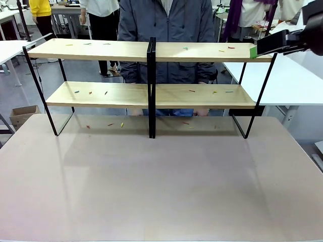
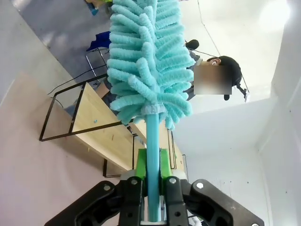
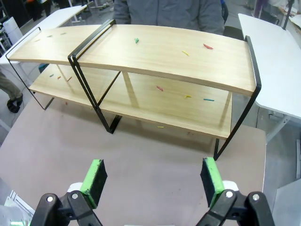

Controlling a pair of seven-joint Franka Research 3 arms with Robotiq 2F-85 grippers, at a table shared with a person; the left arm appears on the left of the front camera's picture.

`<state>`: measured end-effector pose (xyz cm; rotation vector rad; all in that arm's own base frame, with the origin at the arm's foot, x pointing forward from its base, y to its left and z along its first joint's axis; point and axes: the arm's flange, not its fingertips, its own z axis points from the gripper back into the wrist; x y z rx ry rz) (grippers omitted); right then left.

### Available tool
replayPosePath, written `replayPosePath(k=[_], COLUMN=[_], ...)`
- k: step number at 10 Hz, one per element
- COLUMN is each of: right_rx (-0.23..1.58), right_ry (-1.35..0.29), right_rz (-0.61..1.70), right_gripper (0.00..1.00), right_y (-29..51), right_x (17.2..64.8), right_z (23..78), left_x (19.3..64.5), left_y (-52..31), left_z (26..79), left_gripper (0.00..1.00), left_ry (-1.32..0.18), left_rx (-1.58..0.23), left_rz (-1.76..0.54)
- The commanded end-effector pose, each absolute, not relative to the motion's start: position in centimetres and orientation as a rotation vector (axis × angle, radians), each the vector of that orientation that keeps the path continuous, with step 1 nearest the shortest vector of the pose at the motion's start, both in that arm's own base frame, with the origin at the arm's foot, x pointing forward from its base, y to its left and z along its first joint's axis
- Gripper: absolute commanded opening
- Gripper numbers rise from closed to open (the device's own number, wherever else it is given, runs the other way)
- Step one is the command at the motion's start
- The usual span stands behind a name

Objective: Clean the shelves.
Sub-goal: Pick up the Duster when the human hands it over, then clean a randomly selected level of the Shelf with the Duster.

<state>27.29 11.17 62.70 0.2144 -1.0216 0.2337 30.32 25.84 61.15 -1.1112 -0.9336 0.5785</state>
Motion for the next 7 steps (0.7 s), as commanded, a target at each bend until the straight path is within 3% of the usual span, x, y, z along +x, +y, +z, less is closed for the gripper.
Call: replayPosePath(k=[1,7], right_rx=[0.213,0.213], right_ry=[-1.019,-1.019], right_rz=[0.239,0.239], right_gripper=[1.0,1.0], right_y=[11.04,11.04], right_x=[27.35,27.35], right_z=[62.7,62.7], left_x=[30.0,30.0], left_y=[25.79,25.79], left_z=[61.46,61.46], left_gripper=[0.0,0.0], left_ry=[-0.935,-0.935], left_rx=[-1.106,-1.106], left_rz=[0.564,0.564])
